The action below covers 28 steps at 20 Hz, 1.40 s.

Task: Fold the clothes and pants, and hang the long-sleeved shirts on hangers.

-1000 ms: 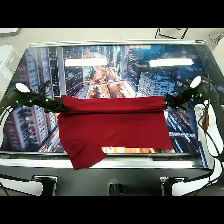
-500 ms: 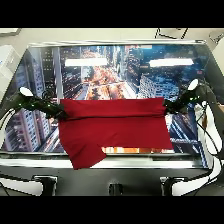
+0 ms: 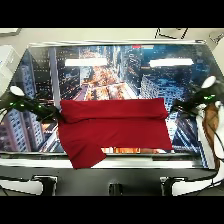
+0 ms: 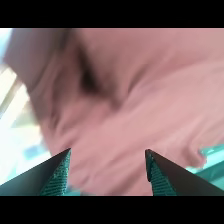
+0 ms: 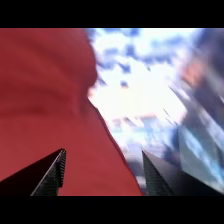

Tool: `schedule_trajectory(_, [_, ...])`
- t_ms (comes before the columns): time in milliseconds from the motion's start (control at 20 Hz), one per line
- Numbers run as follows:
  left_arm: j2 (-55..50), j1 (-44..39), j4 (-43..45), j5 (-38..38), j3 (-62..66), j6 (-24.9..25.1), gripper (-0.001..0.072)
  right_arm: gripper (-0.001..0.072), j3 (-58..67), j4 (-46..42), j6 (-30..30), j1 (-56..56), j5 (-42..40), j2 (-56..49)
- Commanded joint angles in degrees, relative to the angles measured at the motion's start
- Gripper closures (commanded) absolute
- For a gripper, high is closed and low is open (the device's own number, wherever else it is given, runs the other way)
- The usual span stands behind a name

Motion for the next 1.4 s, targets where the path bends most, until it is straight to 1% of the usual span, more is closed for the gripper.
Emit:
schedule_trajectory(0, [7.5, 3.7, 2.1, -1.9, -9.3, 0.8, 0.0183, 0.0139, -4.4, -0.2, -0.4, -4.8, 5.8, 5.0])
schedule_trajectory(150, [17.3, 4.0, 1.4, 5.8, -29.4, 4.0, 0.0183, 0.0138, -15.1, -0.5, -1.3, -4.7, 3.0, 10.2])
schedule_trajectory(250, [22.8, 4.0, -2.8, 10.4, -40.1, 7.7, 0.0184, 0.0138, -19.7, -0.5, -2.1, -4.7, 2.5, 12.3])
schedule_trajectory(300, [24.3, 3.9, -5.3, 11.8, -43.1, 9.0, 0.0185, 0.0138, -21.2, -0.5, -2.5, -4.7, 2.5, 12.9])
schedule_trajectory(400, [24.9, 3.4, -9.8, 13.9, -46.8, 10.0, 0.0185, 0.0139, -22.2, -0.5, -2.6, -4.7, 2.8, 13.4])
schedule_trajectory(600, [23.3, -1.6, -11.4, 17.2, -48.6, 9.5, 0.0187, 0.0139, -22.3, -0.3, -2.6, -4.7, 3.1, 13.8])
schedule_trajectory(650, [23.0, -3.2, -12.2, 18.9, -48.6, 8.5, 0.0194, 0.0139, -22.5, -0.3, -2.6, -4.7, 3.1, 13.8])
schedule_trajectory(700, [22.8, -4.4, -13.1, 20.6, -48.6, 7.5, 0.0246, 0.0139, -22.7, -0.3, -2.6, -4.7, 3.0, 13.8])
schedule_trajectory(750, [22.8, -5.6, -13.6, 22.0, -48.6, 6.5, 0.0321, 0.0139, -23.3, -0.3, -2.6, -4.7, 2.8, 13.8])
schedule_trajectory(800, [22.8, -6.5, -13.6, 22.7, -48.6, 5.4, 0.0466, 0.0139, -24.0, -0.3, -2.6, -4.7, 2.3, 13.8])
schedule_trajectory(850, [22.8, -6.8, -13.5, 22.6, -48.6, 5.4, 0.0665, 0.0139, -25.2, -0.3, -2.6, -4.7, 1.5, 13.8])
schedule_trajectory(950, [23.0, -6.4, -13.3, 22.2, -48.4, 5.5, 0.0680, 0.0139, -29.3, -0.3, -2.8, -4.7, -1.0, 13.7])
schedule_trajectory(1100, [23.2, -5.1, -13.1, 19.8, -47.1, 7.3, 0.0680, 0.0138, -35.6, 0.5, -3.1, -4.7, -8.2, 13.7])
schedule_trajectory(1200, [23.4, -4.6, -13.1, 18.8, -46.1, 7.8, 0.0680, 0.0139, -37.5, 3.2, -3.9, -4.7, -12.6, 13.7])
schedule_trajectory(1350, [23.7, -4.6, -13.1, 18.8, -44.7, 7.8, 0.0680, 0.0139, -37.7, 4.6, -4.0, -4.7, -13.4, 12.4])
